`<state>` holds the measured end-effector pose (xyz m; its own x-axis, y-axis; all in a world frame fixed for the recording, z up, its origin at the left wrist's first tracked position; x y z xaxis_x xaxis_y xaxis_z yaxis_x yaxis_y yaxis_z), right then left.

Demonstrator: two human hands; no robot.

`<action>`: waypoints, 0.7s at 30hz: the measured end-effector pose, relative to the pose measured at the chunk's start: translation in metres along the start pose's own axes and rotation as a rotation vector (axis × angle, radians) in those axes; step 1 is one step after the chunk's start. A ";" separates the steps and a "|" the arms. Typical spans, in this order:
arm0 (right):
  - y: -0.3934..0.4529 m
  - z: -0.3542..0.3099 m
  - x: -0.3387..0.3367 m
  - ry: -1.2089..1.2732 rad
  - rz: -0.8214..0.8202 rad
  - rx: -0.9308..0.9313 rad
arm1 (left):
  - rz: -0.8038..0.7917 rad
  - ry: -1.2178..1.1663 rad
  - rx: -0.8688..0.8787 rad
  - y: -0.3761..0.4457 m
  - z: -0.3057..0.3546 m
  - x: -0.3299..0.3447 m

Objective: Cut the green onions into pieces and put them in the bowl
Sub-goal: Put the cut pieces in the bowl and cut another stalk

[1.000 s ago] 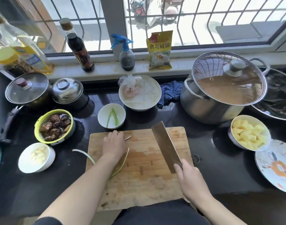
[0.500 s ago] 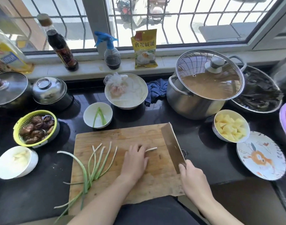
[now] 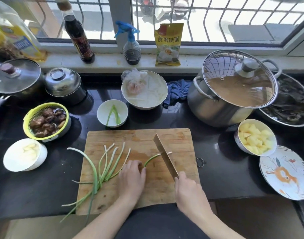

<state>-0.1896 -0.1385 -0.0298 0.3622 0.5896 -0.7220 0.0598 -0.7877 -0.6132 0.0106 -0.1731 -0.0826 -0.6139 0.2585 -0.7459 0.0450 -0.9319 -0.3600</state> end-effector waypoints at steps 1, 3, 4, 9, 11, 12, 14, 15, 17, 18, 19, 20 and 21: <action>0.003 -0.001 0.003 -0.006 -0.013 0.017 | 0.004 0.012 -0.006 0.003 0.002 0.000; 0.010 -0.002 0.008 -0.022 -0.034 0.070 | 0.001 0.034 -0.025 0.009 0.004 0.000; 0.014 -0.003 0.010 -0.042 -0.040 0.092 | -0.010 0.038 -0.037 0.012 0.005 0.001; 0.026 -0.012 0.009 -0.051 0.001 0.110 | -0.048 0.024 -0.078 0.018 0.002 0.002; 0.033 -0.016 0.003 -0.008 0.024 0.077 | -0.062 0.019 -0.075 0.018 0.001 0.001; 0.035 -0.017 -0.001 0.024 0.030 0.061 | -0.071 0.012 -0.072 0.018 0.001 0.001; 0.034 -0.016 -0.008 0.061 0.043 0.028 | -0.081 -0.013 -0.065 0.018 0.000 0.001; 0.030 -0.015 -0.010 0.070 0.052 0.012 | -0.084 -0.032 -0.061 0.017 0.000 0.001; 0.018 -0.012 -0.009 0.059 0.059 -0.023 | -0.088 -0.067 -0.058 0.016 -0.002 0.001; 0.011 -0.011 -0.006 0.052 0.050 -0.033 | -0.089 -0.076 -0.058 0.015 -0.003 0.001; 0.006 -0.011 -0.001 0.048 0.035 -0.046 | -0.087 -0.076 -0.057 0.015 -0.004 0.002; 0.004 -0.012 0.004 0.036 0.014 -0.063 | -0.083 -0.072 -0.055 0.015 -0.005 0.002; 0.004 -0.014 0.009 0.017 -0.009 -0.081 | -0.076 -0.065 -0.053 0.015 -0.004 0.002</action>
<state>-0.1732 -0.1390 -0.0346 0.3770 0.5943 -0.7104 0.1379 -0.7944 -0.5915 0.0135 -0.1858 -0.0919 -0.6670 0.3088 -0.6781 0.0373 -0.8951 -0.4443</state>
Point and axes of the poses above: each hand's wrist, its own y-axis towards the middle knuckle, its own x-axis out of the palm, z = x × y, the point moved 6 cm from there along y, towards the middle knuckle, and after that the axes turned 12 degrees about -z, right-handed, at the moved point
